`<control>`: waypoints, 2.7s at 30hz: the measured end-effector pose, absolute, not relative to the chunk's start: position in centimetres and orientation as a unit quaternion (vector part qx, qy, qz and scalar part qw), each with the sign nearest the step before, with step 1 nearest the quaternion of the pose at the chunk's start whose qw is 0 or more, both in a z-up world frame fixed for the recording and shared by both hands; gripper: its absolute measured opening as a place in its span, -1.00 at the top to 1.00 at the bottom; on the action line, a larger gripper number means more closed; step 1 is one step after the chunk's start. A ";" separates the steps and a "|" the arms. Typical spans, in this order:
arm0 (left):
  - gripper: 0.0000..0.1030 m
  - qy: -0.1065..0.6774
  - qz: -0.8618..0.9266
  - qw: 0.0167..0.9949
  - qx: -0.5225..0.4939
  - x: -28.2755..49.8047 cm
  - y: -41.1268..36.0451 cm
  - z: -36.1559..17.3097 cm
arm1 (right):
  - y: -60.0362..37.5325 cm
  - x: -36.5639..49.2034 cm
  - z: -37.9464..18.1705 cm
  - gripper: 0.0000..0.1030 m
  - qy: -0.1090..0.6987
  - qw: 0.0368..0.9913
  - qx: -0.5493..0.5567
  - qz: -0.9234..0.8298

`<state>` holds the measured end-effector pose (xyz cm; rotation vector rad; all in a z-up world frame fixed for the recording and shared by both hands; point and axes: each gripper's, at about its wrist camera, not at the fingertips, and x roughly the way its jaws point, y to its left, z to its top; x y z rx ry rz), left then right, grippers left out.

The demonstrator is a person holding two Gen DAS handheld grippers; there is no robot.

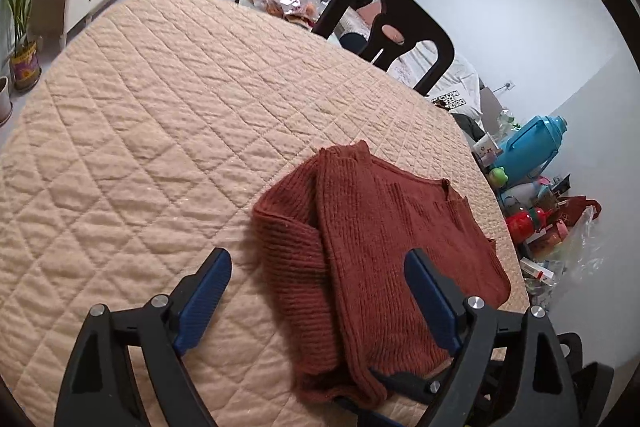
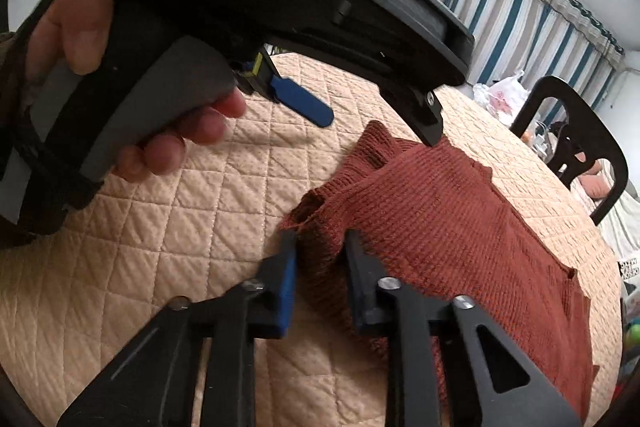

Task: Fold small clothes
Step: 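Close the left tool on the folded sweater's side edge, then lift the side edge with the left tool and fold it across the sweater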

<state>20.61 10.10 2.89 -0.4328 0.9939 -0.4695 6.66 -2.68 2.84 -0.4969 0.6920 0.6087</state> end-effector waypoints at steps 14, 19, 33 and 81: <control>-0.31 0.501 -0.222 0.806 -0.224 22.7 8.5 2.3 | -4.6 6.8 4.2 0.80 0.313 0.883 -0.176 0.303; -0.22 0.509 -0.218 0.806 -0.207 23.2 7.2 2.3 | -5.2 6.8 4.3 0.81 0.311 0.884 -0.160 0.309; 0.71 0.509 -0.185 0.819 -0.189 23.3 7.4 3.0 | -5.6 7.1 4.4 0.82 0.314 0.886 -0.141 0.309; 0.71 0.482 -0.262 0.824 -0.143 22.4 -9.4 10.9 | -21.0 4.9 9.1 0.83 0.276 0.936 0.023 0.218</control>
